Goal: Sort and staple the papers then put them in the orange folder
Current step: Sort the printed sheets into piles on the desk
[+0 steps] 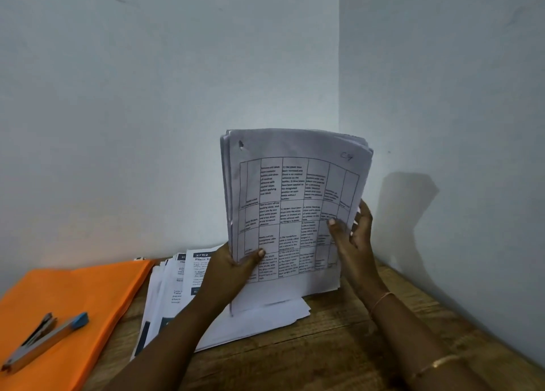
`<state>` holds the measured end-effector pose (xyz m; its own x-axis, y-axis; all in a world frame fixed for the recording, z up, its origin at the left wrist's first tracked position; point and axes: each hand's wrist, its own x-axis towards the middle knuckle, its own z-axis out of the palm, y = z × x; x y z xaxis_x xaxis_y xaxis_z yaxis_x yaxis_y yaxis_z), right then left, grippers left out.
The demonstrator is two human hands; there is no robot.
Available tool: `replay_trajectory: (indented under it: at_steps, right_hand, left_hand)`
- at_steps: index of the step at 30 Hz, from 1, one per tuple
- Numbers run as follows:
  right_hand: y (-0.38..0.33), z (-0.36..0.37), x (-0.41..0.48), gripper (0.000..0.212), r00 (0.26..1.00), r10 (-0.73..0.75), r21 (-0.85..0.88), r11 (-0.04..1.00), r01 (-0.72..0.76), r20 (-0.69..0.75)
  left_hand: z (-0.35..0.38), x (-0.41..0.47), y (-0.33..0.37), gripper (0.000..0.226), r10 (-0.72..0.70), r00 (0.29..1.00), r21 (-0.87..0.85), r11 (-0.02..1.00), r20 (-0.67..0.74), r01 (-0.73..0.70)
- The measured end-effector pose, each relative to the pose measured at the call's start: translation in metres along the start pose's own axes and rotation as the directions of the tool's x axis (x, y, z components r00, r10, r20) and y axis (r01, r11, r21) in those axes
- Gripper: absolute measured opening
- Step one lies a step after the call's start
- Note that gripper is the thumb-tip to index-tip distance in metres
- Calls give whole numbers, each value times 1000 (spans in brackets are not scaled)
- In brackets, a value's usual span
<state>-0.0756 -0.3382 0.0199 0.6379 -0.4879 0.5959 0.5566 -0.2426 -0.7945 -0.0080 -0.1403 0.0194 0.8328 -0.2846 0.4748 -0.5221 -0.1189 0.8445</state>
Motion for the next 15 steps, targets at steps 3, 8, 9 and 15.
replay_trajectory:
  at_steps: [3, 8, 9, 15]
  right_hand:
    - [-3, 2, -3, 52, 991, 57, 16, 998, -60, 117]
    - [-1, -2, 0, 62, 997, 1, -30, 1000, -4, -77]
    - [0, -3, 0, 56, 998, 6, -14, 1000, -7, -62]
    - [6, 3, -5, 22, 998, 27, -132, 991, -19, 56]
  left_hand:
    - [1, -1, -1, 26, 1, 1000, 1, 1000, 14, -1]
    - [1, -1, -2, 40, 35, 999, 44, 998, -6, -35]
    - [2, -1, -2, 38, 34, 999, 35, 999, -4, -34]
    - [4, -9, -6, 40, 15, 1000, 109, 994, -22, -13]
